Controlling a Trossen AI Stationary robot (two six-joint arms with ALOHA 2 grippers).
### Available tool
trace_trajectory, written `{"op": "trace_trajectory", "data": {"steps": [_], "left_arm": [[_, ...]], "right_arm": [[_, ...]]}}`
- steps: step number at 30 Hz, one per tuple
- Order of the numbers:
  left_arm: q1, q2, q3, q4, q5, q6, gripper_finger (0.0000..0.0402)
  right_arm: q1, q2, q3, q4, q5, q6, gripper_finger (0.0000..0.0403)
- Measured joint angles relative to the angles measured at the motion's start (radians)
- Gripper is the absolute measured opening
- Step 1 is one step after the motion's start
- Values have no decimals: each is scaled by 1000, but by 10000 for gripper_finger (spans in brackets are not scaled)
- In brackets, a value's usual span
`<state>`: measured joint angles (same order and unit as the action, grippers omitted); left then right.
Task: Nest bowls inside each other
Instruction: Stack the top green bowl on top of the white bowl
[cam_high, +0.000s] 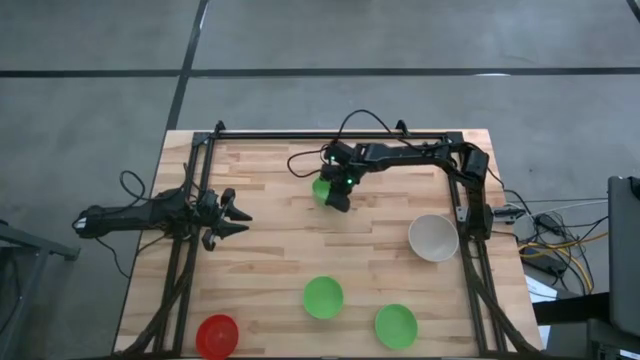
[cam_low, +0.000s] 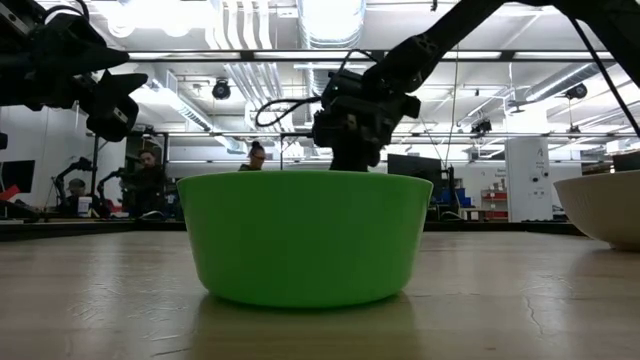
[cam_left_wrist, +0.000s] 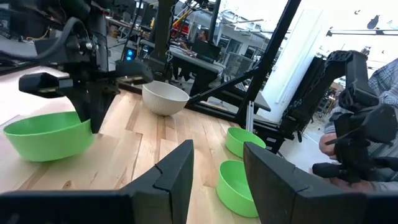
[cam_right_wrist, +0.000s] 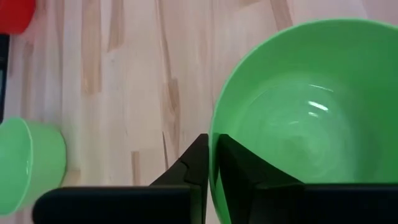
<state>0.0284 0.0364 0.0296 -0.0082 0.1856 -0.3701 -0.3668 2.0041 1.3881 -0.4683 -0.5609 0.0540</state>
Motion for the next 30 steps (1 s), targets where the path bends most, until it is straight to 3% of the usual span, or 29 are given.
{"op": "trace_trajectory", "data": {"steps": [12, 30], "left_arm": [[0, 0, 0, 0, 0, 0, 145], [0, 0, 0, 0, 0, 0, 145]], "right_arm": [[-2, -5, 74, -78, 4, -9, 25], [-4, -82, 71, -79, 40, -4, 27]]}}
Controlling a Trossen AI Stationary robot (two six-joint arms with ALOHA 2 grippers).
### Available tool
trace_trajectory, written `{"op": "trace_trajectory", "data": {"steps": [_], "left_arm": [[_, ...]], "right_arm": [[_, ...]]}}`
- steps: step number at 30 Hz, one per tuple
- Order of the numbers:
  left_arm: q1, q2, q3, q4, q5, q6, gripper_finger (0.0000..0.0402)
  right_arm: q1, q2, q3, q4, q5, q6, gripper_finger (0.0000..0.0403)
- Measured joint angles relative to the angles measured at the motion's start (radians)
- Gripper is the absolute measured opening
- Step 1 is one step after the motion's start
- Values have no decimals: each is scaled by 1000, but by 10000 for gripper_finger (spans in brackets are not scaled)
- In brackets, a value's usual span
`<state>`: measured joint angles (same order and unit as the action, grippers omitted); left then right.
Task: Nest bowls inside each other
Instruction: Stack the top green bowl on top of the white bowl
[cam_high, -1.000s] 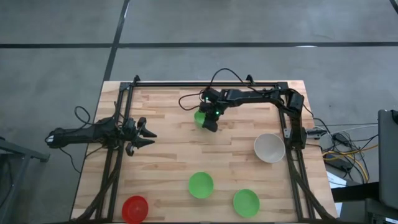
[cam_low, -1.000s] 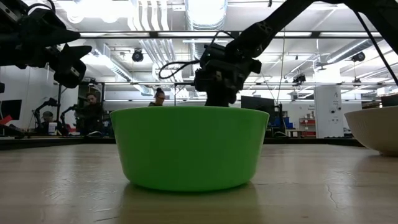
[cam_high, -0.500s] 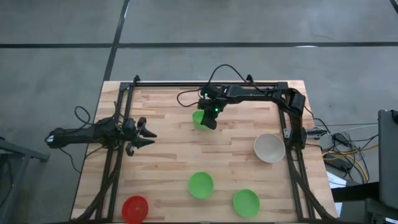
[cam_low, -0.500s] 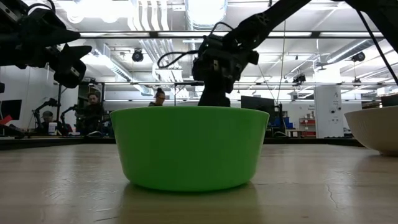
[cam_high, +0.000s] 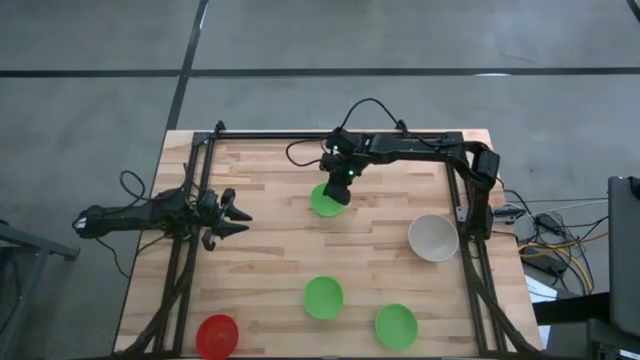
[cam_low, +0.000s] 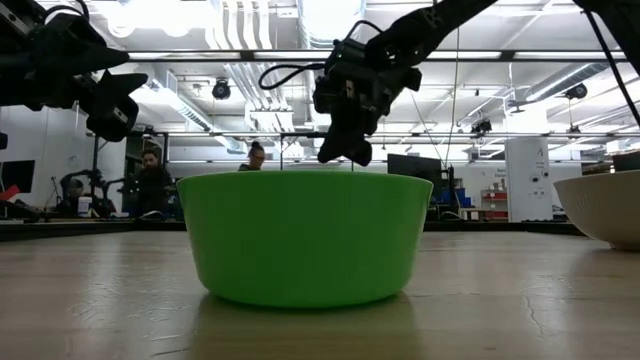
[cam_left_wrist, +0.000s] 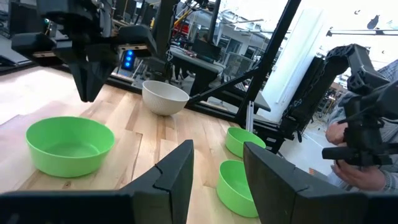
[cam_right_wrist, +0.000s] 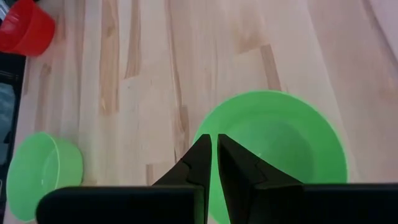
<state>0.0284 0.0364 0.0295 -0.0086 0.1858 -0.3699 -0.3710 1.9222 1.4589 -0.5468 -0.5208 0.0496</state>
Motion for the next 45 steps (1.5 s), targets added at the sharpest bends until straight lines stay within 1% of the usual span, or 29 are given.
{"op": "trace_trajectory", "data": {"steps": [5, 8, 11, 18, 22, 31, 38, 45], "left_arm": [[0, 0, 0, 0, 0, 0, 145], [0, 0, 0, 0, 0, 0, 145], [0, 0, 0, 0, 0, 0, 145], [0, 0, 0, 0, 0, 0, 145], [0, 0, 0, 0, 0, 0, 145], [0, 0, 0, 0, 0, 0, 145], [0, 0, 0, 0, 0, 0, 145], [0, 0, 0, 0, 0, 0, 145]], "right_arm": [[0, 20, -3, -30, -1, 5, 32], [2, 26, -5, -33, -4, 8, 44], [7, 26, -5, -32, -9, 22, 64], [9, 26, -13, -33, -29, 44, 127], [20, 26, -20, -32, -30, 34, 146], [29, 26, -77, -34, -30, 79, 150], [48, 26, -122, -27, -30, 79, 141], [71, 26, -155, -19, -55, 26, 132]]}}
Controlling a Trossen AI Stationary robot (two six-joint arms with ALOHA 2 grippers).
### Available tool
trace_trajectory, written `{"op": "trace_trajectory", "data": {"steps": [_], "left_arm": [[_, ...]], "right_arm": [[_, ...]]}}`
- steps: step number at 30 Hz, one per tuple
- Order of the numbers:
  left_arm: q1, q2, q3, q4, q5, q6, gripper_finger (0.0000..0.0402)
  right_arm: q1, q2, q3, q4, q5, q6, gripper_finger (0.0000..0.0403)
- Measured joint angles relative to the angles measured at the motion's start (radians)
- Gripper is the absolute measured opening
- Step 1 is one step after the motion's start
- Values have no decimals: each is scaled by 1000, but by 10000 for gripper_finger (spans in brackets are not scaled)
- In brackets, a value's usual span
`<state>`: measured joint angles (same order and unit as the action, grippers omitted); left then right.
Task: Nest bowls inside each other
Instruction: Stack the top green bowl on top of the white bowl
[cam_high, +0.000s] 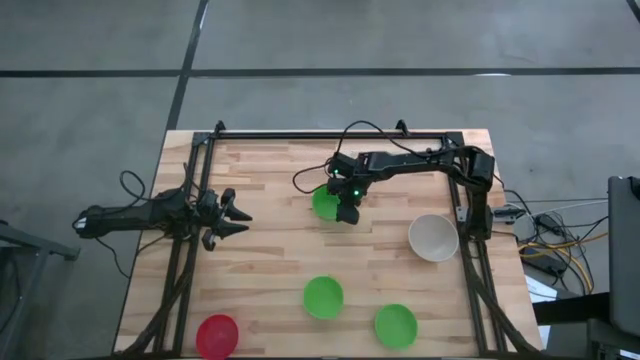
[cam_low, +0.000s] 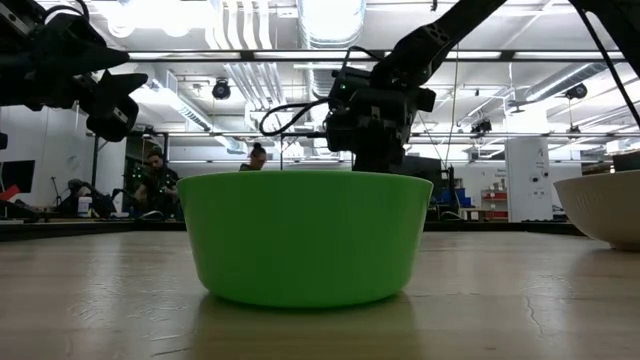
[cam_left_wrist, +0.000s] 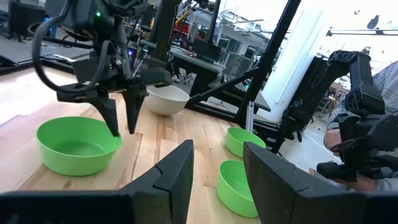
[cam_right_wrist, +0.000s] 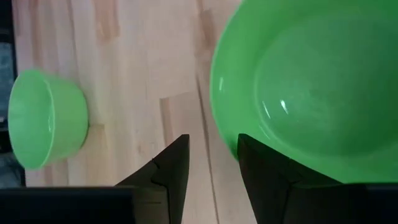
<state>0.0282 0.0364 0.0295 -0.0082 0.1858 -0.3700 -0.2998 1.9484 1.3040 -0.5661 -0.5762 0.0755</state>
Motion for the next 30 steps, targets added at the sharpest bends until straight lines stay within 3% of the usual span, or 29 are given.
{"op": "trace_trajectory", "data": {"steps": [17, 30], "left_arm": [[0, 0, 0, 0, 0, 0, 145], [0, 0, 0, 0, 0, 0, 145]], "right_arm": [[7, 0, -24, 5, 0, -121, 133], [5, 0, -124, 152, 0, -83, 114]]}}
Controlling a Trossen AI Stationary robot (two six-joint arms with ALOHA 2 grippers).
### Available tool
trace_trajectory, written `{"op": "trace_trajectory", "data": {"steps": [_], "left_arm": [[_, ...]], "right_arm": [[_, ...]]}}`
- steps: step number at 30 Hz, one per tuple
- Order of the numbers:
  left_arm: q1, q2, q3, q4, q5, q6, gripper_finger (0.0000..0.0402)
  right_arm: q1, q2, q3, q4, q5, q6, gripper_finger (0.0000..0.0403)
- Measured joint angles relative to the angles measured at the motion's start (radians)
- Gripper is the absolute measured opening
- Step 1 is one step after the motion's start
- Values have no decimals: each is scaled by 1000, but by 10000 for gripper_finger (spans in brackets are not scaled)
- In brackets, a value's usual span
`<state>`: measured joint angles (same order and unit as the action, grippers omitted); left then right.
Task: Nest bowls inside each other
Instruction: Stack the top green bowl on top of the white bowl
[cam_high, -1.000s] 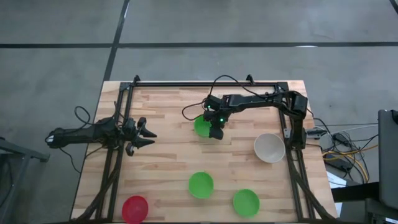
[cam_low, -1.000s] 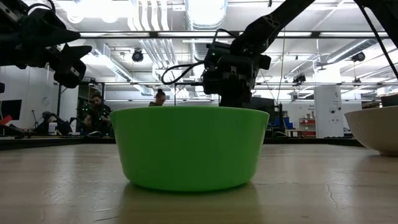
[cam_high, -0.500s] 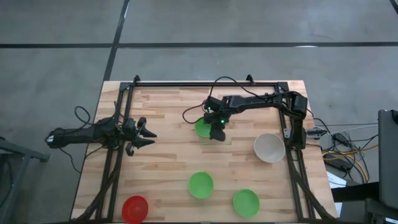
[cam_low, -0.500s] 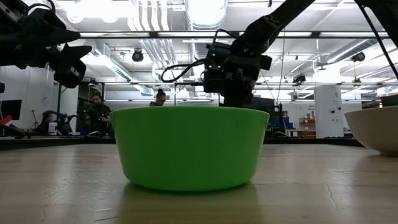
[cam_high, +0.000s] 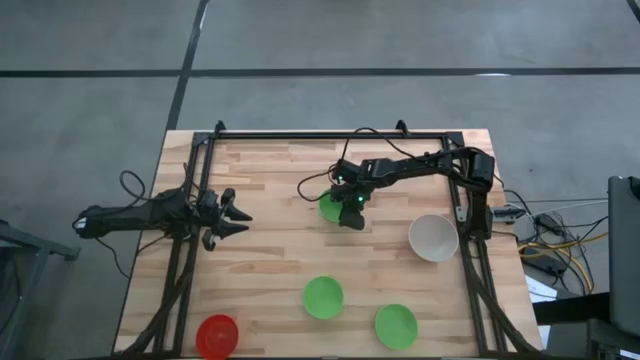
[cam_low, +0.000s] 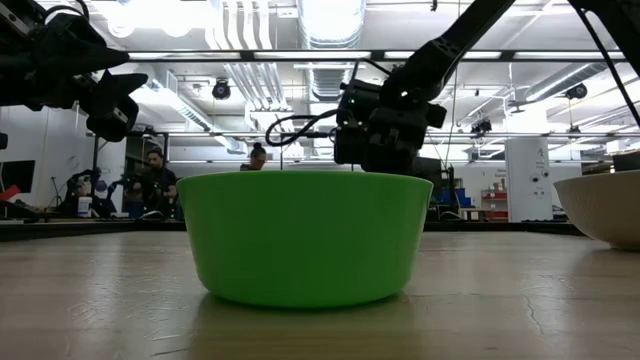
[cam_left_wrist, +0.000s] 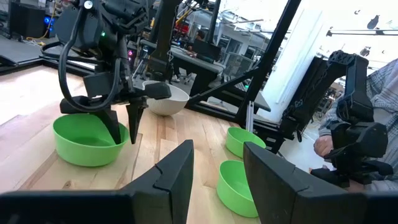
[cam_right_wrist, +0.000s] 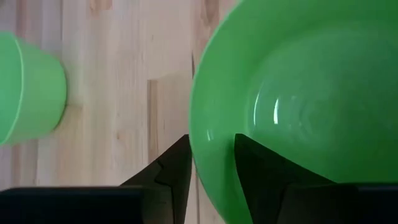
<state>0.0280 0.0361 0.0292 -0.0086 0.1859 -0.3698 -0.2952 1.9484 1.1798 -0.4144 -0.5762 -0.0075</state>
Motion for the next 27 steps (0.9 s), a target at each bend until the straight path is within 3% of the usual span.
{"op": "trace_trajectory", "data": {"steps": [15, 27], "left_arm": [[0, 0, 0, 0, 0, 0, 145], [0, 0, 0, 0, 0, 0, 145]], "right_arm": [[-4, -3, -20, 64, -5, 46, 34], [-5, -2, -10, 60, -8, 59, 20]]}}
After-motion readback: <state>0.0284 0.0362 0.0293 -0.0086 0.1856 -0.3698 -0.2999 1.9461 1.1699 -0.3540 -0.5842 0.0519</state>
